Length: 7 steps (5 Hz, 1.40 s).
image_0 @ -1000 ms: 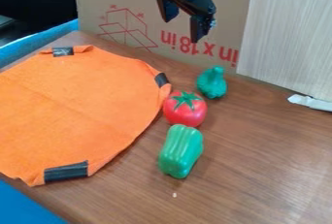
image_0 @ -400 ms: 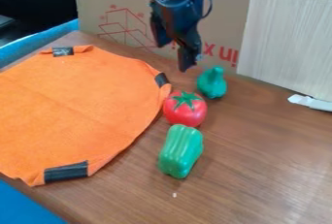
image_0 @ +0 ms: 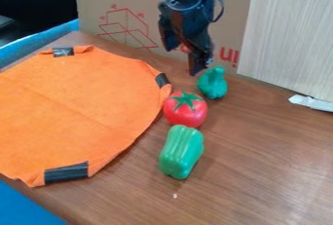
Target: Put the green figure to top left of the cloth
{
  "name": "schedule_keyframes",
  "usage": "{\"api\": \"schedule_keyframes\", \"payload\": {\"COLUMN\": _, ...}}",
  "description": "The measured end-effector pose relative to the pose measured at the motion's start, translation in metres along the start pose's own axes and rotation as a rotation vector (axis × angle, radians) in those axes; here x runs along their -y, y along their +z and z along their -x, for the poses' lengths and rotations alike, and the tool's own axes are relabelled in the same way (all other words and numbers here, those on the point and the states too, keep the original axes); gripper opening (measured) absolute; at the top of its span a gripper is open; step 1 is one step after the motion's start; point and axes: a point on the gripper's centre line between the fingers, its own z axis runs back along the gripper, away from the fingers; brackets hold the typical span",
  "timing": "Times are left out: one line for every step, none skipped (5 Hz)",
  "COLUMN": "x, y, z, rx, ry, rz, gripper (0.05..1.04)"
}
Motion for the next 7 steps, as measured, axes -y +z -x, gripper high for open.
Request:
{"api": "schedule_keyframes", "payload": {"x": 0.009, "y": -0.01, "z": -0.014, "rx": -0.007, "ry": 0.033, "rz": 0.003, "gripper": 1.0}}
{"api": "schedule_keyframes", "payload": {"x": 0.013, "y": -0.017, "z": -0.021, "rx": -0.012, "ry": 0.086, "rz": -0.016, "gripper": 1.0}}
{"api": "schedule_keyframes", "payload": {"x": 0.018, "y": -0.028, "z": -0.023, "rx": -0.039, "ry": 0.098, "rz": -0.011, "gripper": 1.0}}
{"api": "schedule_keyframes", "payload": {"x": 0.022, "y": -0.04, "z": -0.022, "rx": -0.091, "ry": 0.119, "rz": 0.003, "gripper": 1.0}}
{"api": "schedule_keyframes", "payload": {"x": 0.038, "y": -0.052, "z": -0.022, "rx": -0.13, "ry": 0.088, "rz": 0.008, "gripper": 1.0}}
{"api": "schedule_keyframes", "payload": {"x": 0.039, "y": -0.058, "z": -0.028, "rx": -0.135, "ry": 0.096, "rz": 0.001, "gripper": 1.0}}
{"api": "schedule_keyframes", "payload": {"x": 0.042, "y": -0.072, "z": -0.035, "rx": -0.168, "ry": 0.108, "rz": -0.011, "gripper": 1.0}}
